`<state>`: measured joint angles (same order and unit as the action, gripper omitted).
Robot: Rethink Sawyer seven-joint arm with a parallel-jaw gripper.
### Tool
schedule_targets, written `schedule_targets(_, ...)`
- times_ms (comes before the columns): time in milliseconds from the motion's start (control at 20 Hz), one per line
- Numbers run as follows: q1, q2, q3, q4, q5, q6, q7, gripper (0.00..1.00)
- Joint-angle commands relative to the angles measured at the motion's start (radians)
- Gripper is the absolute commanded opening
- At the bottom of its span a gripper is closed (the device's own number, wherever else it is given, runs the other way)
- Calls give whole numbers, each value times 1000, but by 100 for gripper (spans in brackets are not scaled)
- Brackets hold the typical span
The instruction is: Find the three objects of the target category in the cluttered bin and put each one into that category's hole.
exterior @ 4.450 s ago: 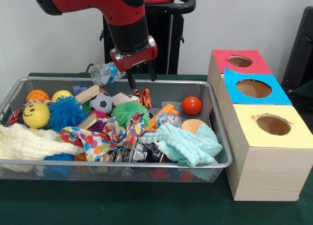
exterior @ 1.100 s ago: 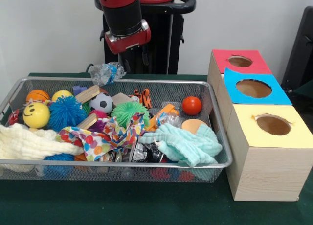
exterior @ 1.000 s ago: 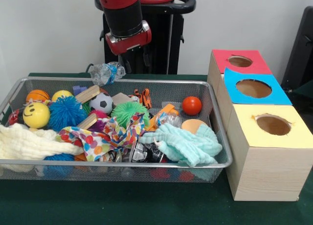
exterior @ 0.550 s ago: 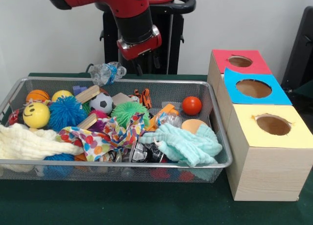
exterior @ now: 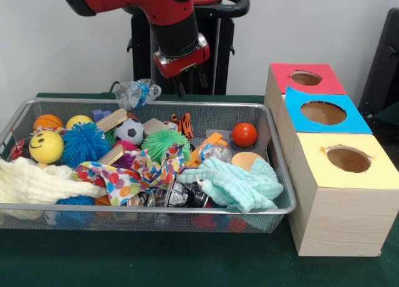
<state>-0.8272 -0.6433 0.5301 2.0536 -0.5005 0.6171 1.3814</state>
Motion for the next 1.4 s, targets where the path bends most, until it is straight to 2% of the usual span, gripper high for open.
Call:
schedule_targets(50, -11, 28, -14, -121, -47, -8, 0, 100)
schedule_targets(300, -13, 10, -15, -106, -44, -9, 7, 100)
schedule_targets(800, -38, -54, -28, -11, -51, -83, 52, 100)
schedule_targets(1400, -88, -99, -54, 99, -67, -180, 79, 100)
